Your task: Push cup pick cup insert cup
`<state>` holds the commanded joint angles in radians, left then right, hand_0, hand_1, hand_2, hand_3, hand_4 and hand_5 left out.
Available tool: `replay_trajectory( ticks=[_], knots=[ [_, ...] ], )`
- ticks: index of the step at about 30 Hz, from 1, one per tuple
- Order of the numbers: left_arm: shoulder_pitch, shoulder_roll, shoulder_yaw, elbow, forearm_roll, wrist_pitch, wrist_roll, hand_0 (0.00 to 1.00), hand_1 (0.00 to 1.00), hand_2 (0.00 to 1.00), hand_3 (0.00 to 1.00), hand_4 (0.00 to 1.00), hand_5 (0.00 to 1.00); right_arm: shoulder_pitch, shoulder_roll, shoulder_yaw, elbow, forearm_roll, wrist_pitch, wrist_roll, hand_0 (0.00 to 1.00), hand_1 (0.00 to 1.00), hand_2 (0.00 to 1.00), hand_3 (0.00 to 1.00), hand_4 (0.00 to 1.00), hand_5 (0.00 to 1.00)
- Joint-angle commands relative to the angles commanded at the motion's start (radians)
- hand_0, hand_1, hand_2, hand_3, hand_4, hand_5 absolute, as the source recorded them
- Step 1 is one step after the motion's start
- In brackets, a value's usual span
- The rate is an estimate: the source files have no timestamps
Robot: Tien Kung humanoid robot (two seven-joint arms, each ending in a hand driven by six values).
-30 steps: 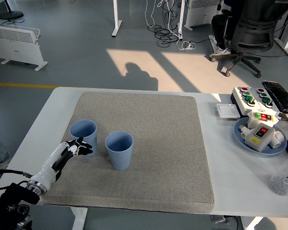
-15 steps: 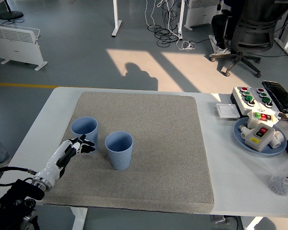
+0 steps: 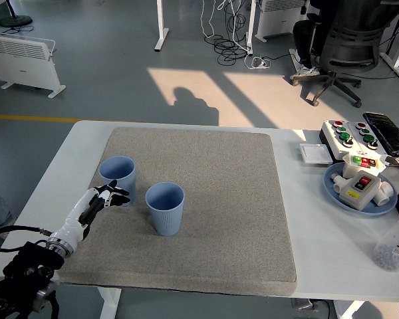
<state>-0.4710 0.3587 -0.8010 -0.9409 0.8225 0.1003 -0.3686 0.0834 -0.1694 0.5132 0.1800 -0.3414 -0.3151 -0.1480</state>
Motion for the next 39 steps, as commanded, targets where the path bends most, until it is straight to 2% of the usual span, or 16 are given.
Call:
replay_trajectory(
  ticks=[7, 11, 18, 25, 26, 27, 32, 33, 38, 39],
  knots=[
    [-0.054, -0.009, 0.052, 0.051, -0.045, 0.002, -0.012, 0.725, 0.624, 0.526, 0.497, 0.592, 0.998, 0.004, 0.0, -0.006, 0.0, 0.004, 0.001, 0.001, 0.687, 0.607, 0.642, 0.557, 0.088, 0.412],
    [-0.073, -0.017, 0.053, 0.071, -0.059, 0.008, -0.019, 0.728, 0.627, 0.53, 0.495, 0.584, 0.998, 0.008, 0.0, -0.009, 0.0, 0.011, 0.001, 0.003, 0.687, 0.607, 0.641, 0.556, 0.089, 0.411],
    [-0.094, -0.024, 0.066, 0.097, -0.081, 0.009, -0.025, 0.737, 0.631, 0.532, 0.494, 0.579, 0.998, 0.01, -0.001, -0.01, 0.0, 0.01, 0.003, 0.002, 0.687, 0.606, 0.64, 0.557, 0.093, 0.401],
    [-0.091, -0.026, 0.066, 0.103, -0.079, 0.006, -0.022, 0.733, 0.632, 0.533, 0.494, 0.579, 0.998, 0.01, -0.001, -0.005, 0.0, 0.007, 0.002, 0.002, 0.687, 0.606, 0.64, 0.555, 0.095, 0.4],
    [-0.085, -0.024, 0.057, 0.098, -0.073, 0.006, -0.02, 0.733, 0.632, 0.533, 0.494, 0.579, 0.998, 0.01, -0.001, -0.004, 0.0, 0.006, 0.001, 0.003, 0.687, 0.606, 0.64, 0.555, 0.095, 0.4],
    [-0.081, -0.023, 0.05, 0.095, -0.068, 0.007, -0.018, 0.691, 0.624, 0.533, 0.495, 0.578, 0.998, 0.011, -0.001, -0.003, 0.0, 0.006, 0.001, 0.003, 0.687, 0.604, 0.638, 0.555, 0.095, 0.398],
    [-0.029, -0.01, -0.041, 0.046, 0.001, 0.01, -0.002, 0.691, 0.624, 0.533, 0.495, 0.578, 0.998, 0.013, -0.002, 0.003, 0.0, 0.003, 0.0, 0.004, 0.687, 0.604, 0.638, 0.555, 0.095, 0.398],
    [-0.014, -0.006, -0.066, 0.033, 0.018, 0.011, 0.002, 0.581, 0.6, 0.53, 0.495, 0.578, 0.998, 0.013, -0.002, 0.004, 0.0, 0.004, 0.0, 0.004, 0.687, 0.604, 0.638, 0.555, 0.095, 0.397],
    [0.066, 0.016, -0.201, -0.044, 0.129, 0.014, 0.026, 0.581, 0.6, 0.53, 0.495, 0.578, 0.998, 0.013, -0.002, 0.012, 0.0, -0.003, -0.001, 0.002, 0.687, 0.604, 0.638, 0.555, 0.095, 0.397],
    [0.084, 0.02, -0.236, -0.065, 0.158, 0.014, 0.031, 0.445, 0.555, 0.529, 0.516, 0.749, 0.998, 0.013, -0.002, 0.012, 0.0, -0.002, -0.001, 0.003, 0.687, 0.602, 0.638, 0.555, 0.096, 0.398]
  ],
)
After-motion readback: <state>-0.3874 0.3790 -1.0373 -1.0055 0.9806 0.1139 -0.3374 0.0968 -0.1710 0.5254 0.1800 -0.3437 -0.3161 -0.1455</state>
